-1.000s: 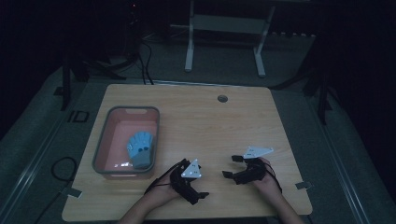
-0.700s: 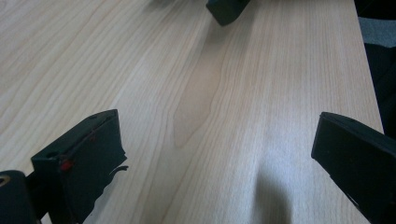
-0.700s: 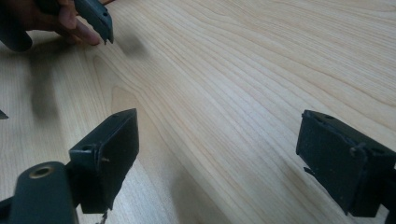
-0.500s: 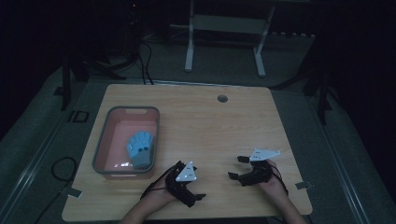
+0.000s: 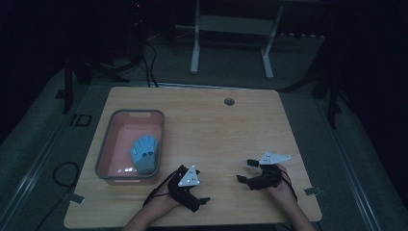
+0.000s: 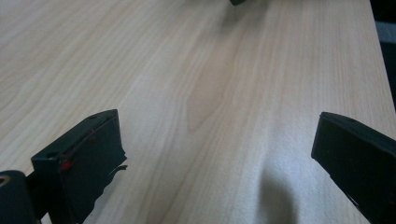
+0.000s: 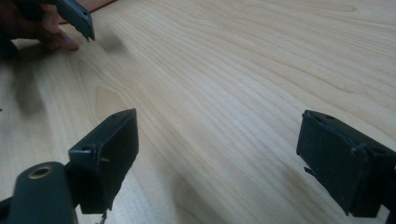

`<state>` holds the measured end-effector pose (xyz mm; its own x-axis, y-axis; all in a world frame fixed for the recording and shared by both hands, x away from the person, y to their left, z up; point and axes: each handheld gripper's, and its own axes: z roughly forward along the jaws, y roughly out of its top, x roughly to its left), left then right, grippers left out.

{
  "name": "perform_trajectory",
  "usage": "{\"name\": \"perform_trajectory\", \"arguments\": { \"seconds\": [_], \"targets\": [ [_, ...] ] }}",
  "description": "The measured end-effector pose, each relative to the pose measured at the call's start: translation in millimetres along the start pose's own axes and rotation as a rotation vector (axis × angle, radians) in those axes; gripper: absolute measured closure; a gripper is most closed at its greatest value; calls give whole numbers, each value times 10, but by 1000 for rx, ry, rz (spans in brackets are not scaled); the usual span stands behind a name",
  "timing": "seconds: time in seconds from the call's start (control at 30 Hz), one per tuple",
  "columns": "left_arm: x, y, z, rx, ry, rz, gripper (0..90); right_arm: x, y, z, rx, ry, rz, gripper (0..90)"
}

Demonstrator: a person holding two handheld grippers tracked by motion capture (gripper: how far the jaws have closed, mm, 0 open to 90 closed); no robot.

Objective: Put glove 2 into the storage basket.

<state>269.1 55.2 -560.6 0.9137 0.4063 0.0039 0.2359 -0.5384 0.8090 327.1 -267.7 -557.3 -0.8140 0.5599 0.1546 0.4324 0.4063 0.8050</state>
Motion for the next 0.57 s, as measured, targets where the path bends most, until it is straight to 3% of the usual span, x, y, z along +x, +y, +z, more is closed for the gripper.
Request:
{"name": "perform_trajectory", "arguments": {
  "seconds": [0.2,0.57],
  "targets": [
    [26,-10,-2,-4,54,-7,25,-7,1,0,4,-9,3,128],
    [57,-23,-13,-14,72,-28,26,-13,3,3,7,-23,3,127]
  ]
}}
